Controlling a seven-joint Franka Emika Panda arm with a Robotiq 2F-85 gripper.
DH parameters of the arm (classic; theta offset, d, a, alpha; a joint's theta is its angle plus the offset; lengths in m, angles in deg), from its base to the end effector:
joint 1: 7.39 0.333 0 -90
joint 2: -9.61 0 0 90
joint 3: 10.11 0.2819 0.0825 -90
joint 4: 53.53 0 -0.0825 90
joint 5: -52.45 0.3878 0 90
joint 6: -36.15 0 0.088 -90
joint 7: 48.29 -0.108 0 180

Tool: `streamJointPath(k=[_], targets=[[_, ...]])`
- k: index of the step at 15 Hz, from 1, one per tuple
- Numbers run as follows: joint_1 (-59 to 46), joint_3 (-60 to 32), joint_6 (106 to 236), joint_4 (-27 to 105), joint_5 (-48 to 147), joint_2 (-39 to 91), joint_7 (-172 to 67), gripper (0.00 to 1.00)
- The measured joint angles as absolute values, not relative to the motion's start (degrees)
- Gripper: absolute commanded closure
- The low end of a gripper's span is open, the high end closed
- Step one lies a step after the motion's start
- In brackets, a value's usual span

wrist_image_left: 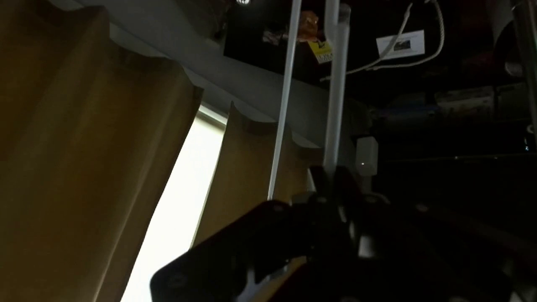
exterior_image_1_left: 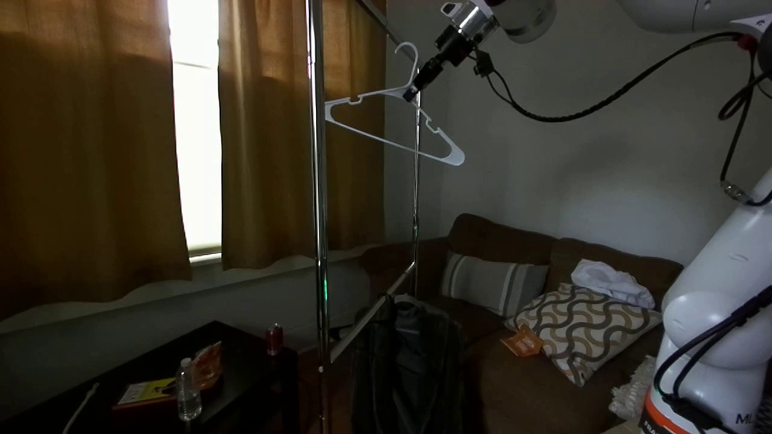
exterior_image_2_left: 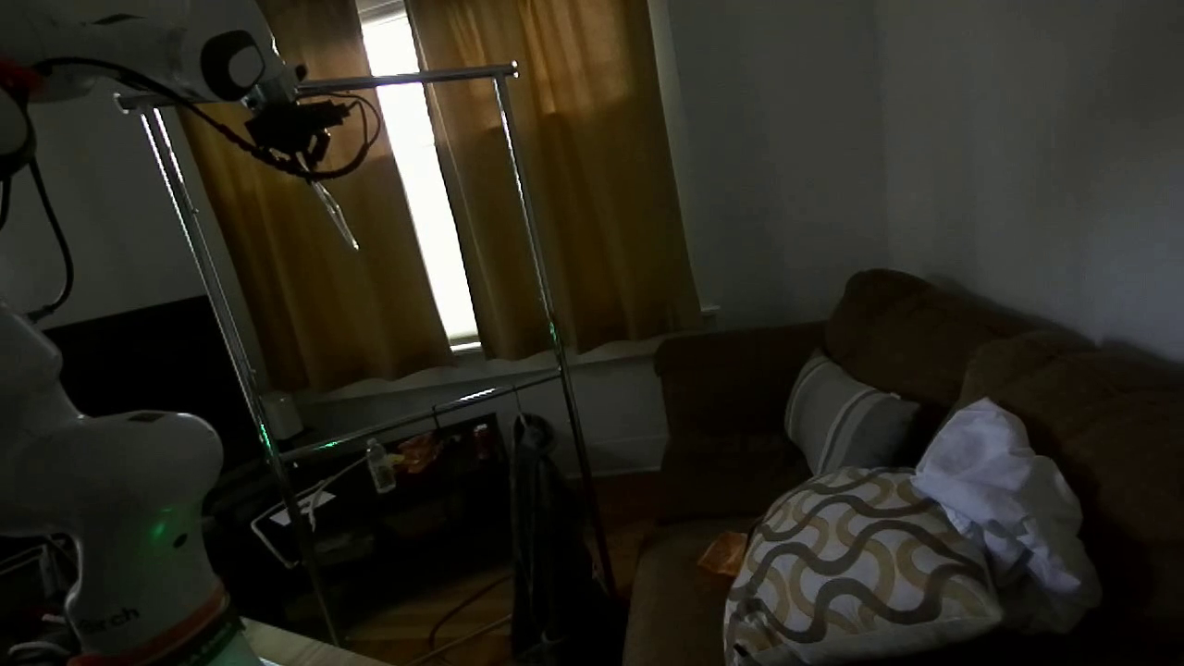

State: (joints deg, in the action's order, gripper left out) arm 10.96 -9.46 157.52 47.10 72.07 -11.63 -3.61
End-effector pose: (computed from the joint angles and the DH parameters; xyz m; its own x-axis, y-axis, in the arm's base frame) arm 0.4464 0.1716 0.7593 0.2869 0.6704 0.6843 0.7968 -0.5635 0.2180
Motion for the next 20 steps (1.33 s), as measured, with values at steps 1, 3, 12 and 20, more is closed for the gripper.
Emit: streamJointPath(k=[1, 3, 12, 20], targets=[[11.2, -9.5, 158.4, 46.0, 73.7, -10.7, -2.4, 0.98], [11.7, -9.4, 159.3, 43.7, 77.1, -8.9, 0.5, 0.98], [11.8, -9.4, 159.3, 35.9, 85.1, -5.2, 7.5, 0.98], [11.3, -9.2, 157.1, 31.0, 89.3, -2.6, 11.4, 0.98]])
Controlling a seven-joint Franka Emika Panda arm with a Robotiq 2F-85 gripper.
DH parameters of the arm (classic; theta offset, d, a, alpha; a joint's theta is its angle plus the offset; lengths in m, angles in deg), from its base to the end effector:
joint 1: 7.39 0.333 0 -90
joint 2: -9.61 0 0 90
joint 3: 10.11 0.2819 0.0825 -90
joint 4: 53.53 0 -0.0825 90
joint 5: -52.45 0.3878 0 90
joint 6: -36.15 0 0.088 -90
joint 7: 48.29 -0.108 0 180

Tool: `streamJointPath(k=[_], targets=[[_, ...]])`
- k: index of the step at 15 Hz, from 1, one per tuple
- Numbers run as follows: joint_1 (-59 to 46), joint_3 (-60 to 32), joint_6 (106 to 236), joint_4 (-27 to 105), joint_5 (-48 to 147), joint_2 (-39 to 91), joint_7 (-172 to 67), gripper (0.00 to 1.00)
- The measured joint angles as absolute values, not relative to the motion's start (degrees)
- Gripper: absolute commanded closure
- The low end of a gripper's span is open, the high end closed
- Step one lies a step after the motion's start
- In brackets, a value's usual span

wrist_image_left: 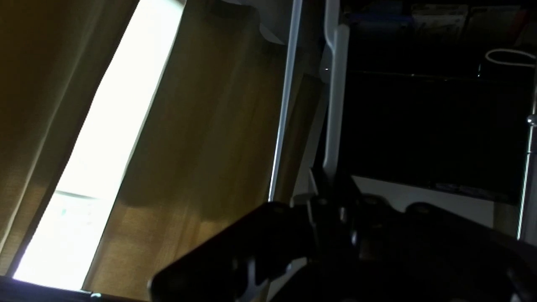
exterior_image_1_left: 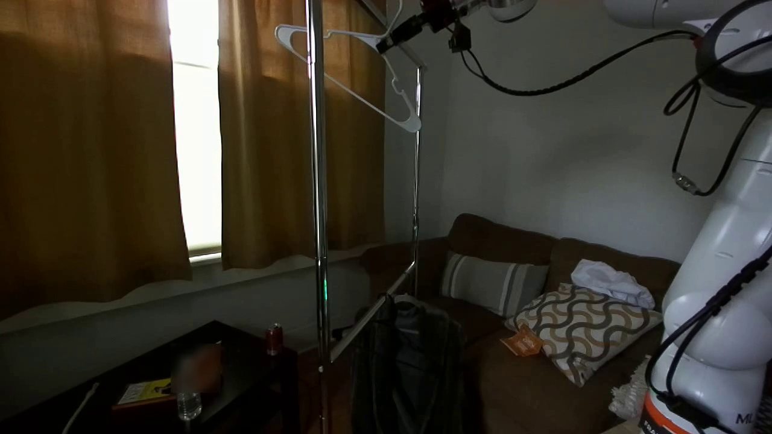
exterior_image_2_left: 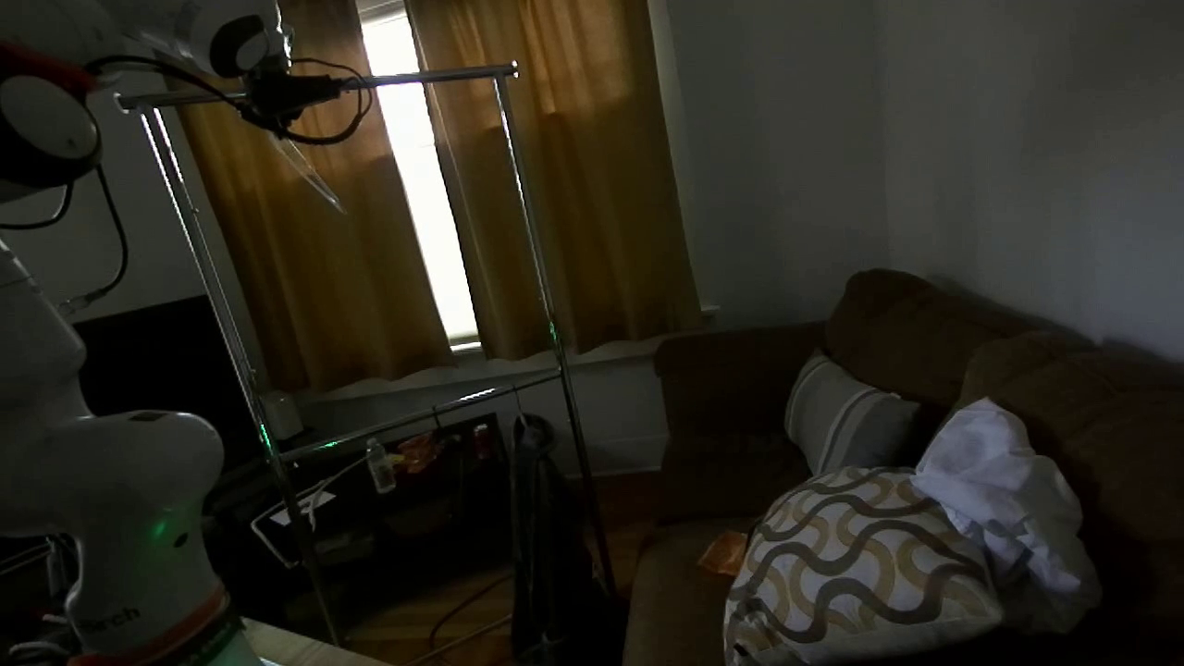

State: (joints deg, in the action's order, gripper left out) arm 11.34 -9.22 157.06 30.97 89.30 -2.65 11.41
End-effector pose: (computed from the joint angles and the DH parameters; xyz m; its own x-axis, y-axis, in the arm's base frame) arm 0.4621 0.1965 0.8265 -0.0005 0.5711 0.8209 0.8739 -0.3988 0.2780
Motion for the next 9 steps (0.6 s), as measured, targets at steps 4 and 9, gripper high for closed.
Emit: streamJointPath(k=[4, 9], targets=[[10.5, -8.8, 157.0, 29.0, 90.2, -1.4, 11.5, 0.98], [9.9, -7.6, 157.0, 25.7, 90.1, 1.1, 9.4, 0.98]])
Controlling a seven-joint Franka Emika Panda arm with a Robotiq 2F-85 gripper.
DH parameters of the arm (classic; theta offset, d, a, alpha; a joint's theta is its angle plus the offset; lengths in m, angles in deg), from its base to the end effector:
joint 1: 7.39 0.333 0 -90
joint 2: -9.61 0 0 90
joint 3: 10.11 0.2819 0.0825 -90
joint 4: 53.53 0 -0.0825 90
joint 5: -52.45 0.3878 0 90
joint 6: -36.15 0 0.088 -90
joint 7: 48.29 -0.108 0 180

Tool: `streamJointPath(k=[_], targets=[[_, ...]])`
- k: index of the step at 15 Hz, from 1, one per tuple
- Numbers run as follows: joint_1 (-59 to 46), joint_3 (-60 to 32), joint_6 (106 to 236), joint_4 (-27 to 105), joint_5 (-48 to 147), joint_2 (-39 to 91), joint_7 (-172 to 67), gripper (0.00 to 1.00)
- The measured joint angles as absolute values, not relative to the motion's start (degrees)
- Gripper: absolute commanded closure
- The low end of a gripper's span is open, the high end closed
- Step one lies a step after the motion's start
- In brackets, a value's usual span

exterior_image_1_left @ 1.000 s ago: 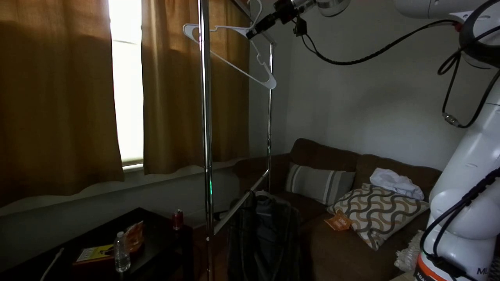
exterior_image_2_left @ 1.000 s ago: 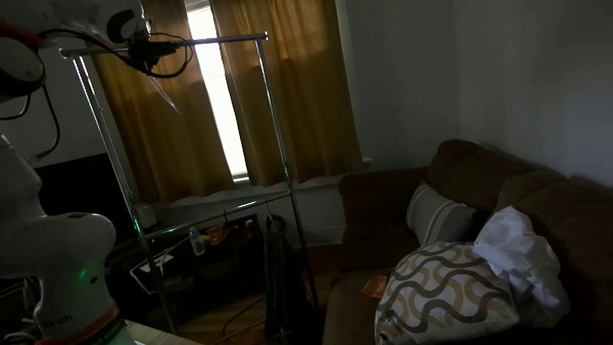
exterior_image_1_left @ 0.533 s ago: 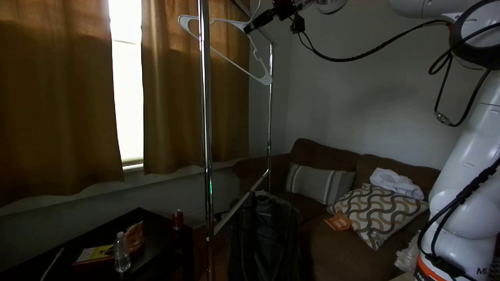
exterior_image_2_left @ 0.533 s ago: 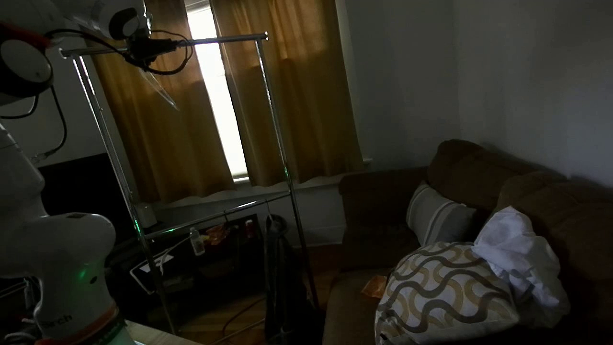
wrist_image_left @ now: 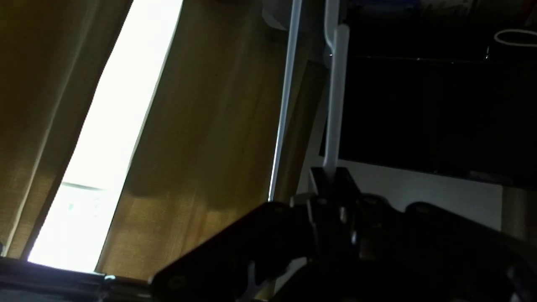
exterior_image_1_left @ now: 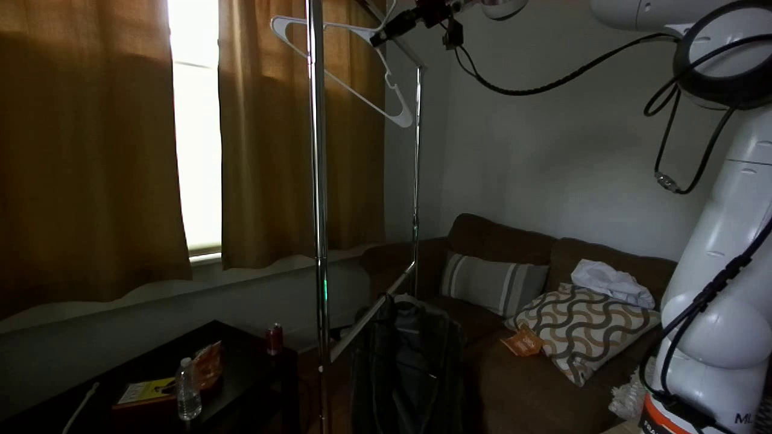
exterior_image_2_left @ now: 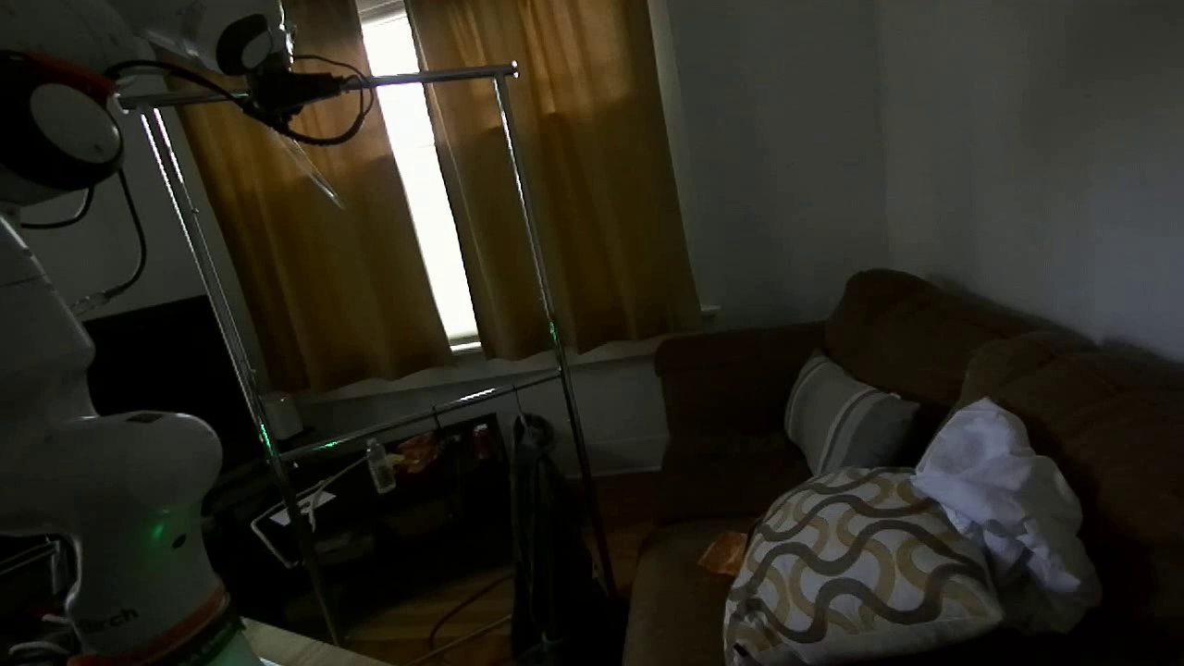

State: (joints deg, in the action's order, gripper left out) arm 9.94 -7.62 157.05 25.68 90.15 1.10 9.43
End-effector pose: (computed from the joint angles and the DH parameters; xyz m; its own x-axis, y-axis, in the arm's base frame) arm 0.4734 0.2047 0.8376 0.0072 0.5411 0.8410 0.8714 -0.4159 0.2601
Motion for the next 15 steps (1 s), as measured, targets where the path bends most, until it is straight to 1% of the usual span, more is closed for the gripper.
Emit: streamJointPath(k=[14, 15], targets=[[10.0, -6.1, 157.8, 16.5, 84.7, 9.1, -4.6, 0.98], [10.1, -6.0, 157.8, 16.1, 83.8, 9.6, -5.6, 0.67]])
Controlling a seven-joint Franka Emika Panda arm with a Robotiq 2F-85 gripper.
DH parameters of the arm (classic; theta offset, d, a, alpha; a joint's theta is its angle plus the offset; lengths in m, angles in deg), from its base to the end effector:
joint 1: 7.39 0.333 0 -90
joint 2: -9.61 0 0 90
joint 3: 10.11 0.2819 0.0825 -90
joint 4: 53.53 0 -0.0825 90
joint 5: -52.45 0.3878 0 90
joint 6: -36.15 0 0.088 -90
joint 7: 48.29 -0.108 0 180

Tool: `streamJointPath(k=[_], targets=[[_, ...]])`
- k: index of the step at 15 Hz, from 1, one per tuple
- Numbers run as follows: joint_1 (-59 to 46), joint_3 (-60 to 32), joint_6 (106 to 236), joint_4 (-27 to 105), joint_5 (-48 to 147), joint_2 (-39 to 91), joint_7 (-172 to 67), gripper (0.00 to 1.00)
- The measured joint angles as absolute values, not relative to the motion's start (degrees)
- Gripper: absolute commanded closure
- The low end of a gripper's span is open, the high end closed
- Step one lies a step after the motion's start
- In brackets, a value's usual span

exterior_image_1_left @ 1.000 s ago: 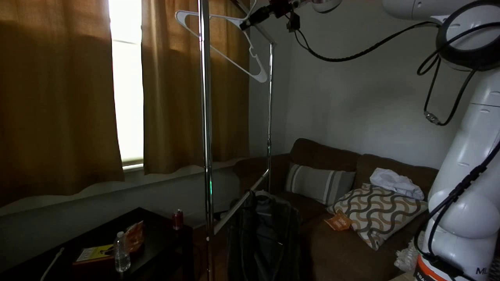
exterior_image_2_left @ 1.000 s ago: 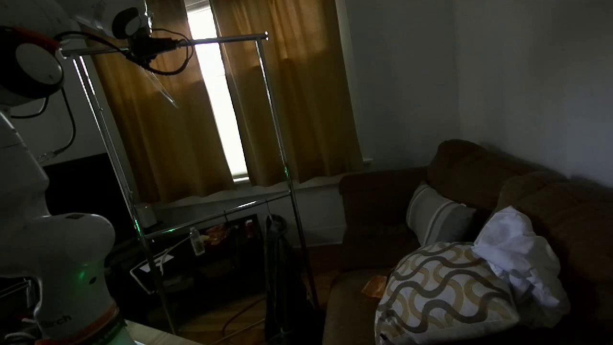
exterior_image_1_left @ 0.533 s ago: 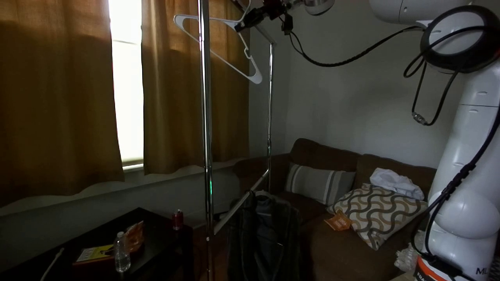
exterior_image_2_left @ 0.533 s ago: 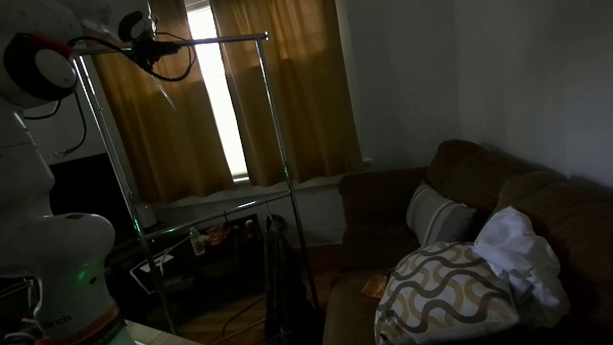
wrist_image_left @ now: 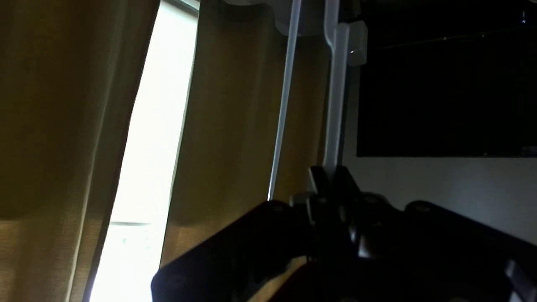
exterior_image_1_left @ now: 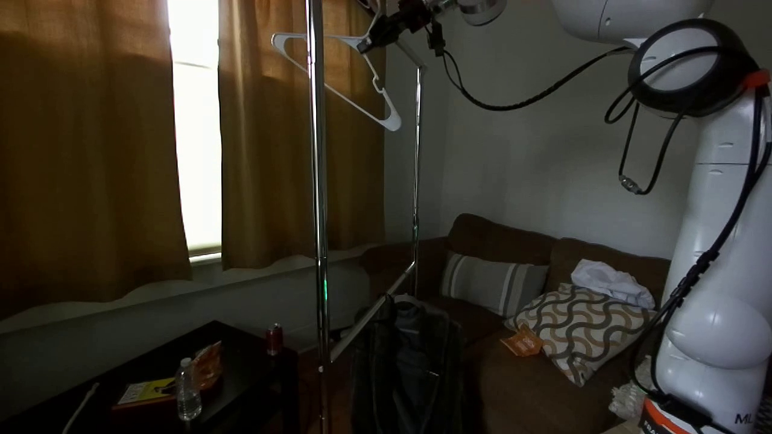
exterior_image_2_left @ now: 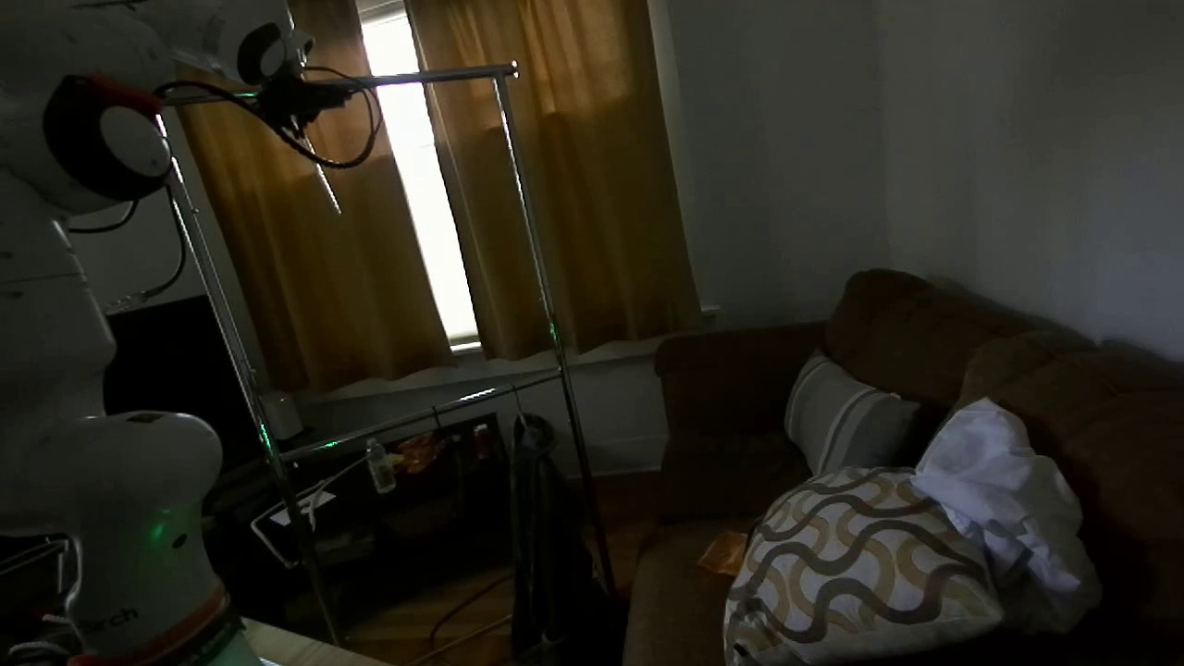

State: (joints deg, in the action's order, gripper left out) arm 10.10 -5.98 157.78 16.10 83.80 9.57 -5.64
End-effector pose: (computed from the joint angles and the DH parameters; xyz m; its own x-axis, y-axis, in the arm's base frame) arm 0.5062 0.2263 0.8367 0.1853 0.4800 0.8575 0.8278 -0.5464 0.1270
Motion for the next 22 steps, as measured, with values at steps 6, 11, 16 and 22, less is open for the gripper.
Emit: streamJointPath(k=[6, 11, 16, 22], targets=[[10.3, -5.6, 157.4, 15.0, 79.5, 11.0, -10.5, 0.29], [9.9, -6.0, 154.1, 17.2, 77.5, 9.7, -13.3, 0.0], [9.1, -6.8, 152.1, 24.1, 77.5, 4.8, -15.5, 0.0], [8.2, -8.4, 146.8, 34.8, 77.8, -4.7, -15.6, 0.0]])
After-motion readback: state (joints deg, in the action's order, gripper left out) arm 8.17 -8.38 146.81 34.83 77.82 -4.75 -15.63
